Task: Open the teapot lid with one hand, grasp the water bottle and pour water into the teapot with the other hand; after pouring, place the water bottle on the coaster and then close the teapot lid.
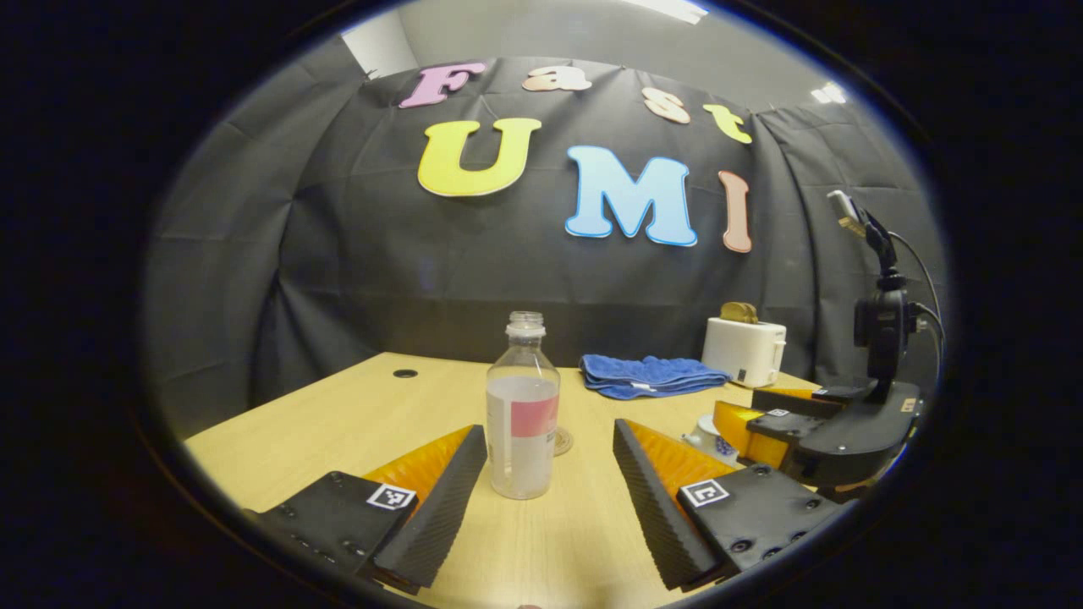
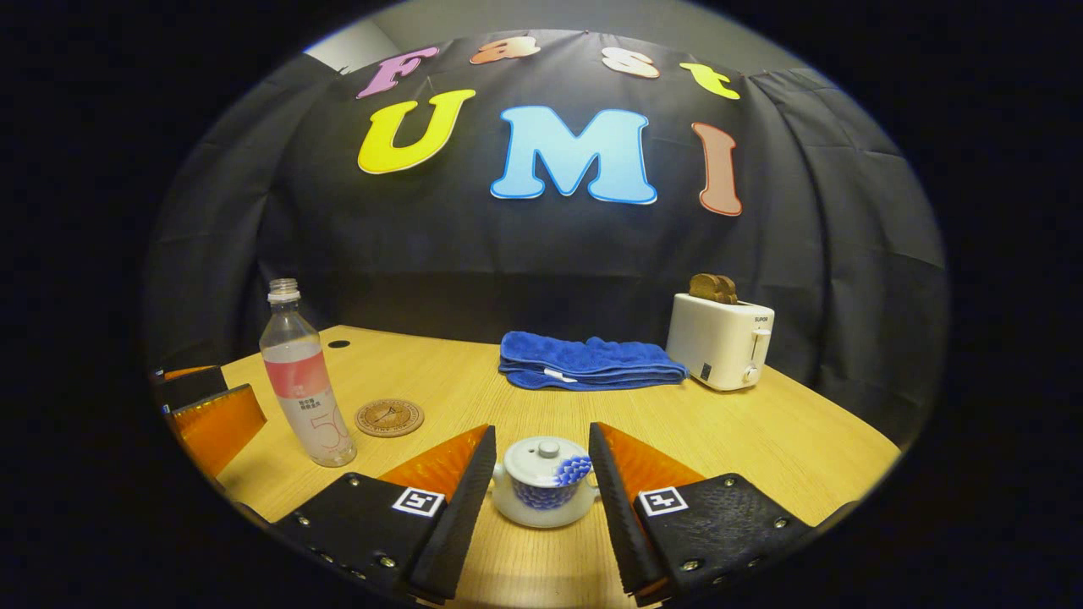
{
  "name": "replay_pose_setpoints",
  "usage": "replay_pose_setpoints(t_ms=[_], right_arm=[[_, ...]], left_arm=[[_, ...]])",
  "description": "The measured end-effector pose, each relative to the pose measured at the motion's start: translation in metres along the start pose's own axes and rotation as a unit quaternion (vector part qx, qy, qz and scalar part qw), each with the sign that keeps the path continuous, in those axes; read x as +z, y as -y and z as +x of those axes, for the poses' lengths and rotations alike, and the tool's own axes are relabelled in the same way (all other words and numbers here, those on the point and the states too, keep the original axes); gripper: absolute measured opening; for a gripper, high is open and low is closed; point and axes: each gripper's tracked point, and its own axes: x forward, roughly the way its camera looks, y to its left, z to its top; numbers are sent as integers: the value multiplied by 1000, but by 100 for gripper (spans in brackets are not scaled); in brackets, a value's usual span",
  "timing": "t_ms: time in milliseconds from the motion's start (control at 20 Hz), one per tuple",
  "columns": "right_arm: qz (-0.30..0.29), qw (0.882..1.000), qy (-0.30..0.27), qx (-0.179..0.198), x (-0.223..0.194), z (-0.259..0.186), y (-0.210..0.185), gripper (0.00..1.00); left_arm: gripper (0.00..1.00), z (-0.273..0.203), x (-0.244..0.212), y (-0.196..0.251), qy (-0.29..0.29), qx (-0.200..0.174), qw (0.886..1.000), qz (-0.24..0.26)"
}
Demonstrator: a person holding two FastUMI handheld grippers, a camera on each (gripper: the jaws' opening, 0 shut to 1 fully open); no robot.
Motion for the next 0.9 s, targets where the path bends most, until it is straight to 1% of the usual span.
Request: replay_pose_setpoints(t_ms=[50, 100, 150, 450, 500, 600, 650, 700, 900], right_arm=[[0, 1000, -2, -7, -4, 7, 4, 69], [3, 1000, -6, -5, -5, 13, 2, 57], [4, 1000, -9, -6, -7, 14, 2, 51], [3, 1000, -14, 1, -10, 19, -3, 50], [4, 1000, -14, -1, -10, 21, -3, 38], [3, 1000, -14, -5, -12, 22, 0, 36], [13, 1000, -12, -4, -11, 24, 0, 36], [16, 1000, -13, -3, -11, 22, 0, 28], [2, 1000, -14, -5, -12, 23, 0, 28]], left_arm=[[100, 2, 0, -1, -2, 0, 1000, -2], [100, 4, -1, -3, -3, 1, 1000, -3], [100, 5, -2, -5, -4, 1, 1000, -4], [100, 9, -5, -11, -8, 3, 1000, -10], [100, 9, -4, -12, -8, 4, 1000, -10], [100, 9, -5, -11, -8, 4, 1000, -13], [100, 9, -5, -12, -8, 4, 1000, -13], [100, 9, -5, -12, -9, 4, 1000, -13], [100, 9, -5, -11, -10, 4, 1000, -12]])
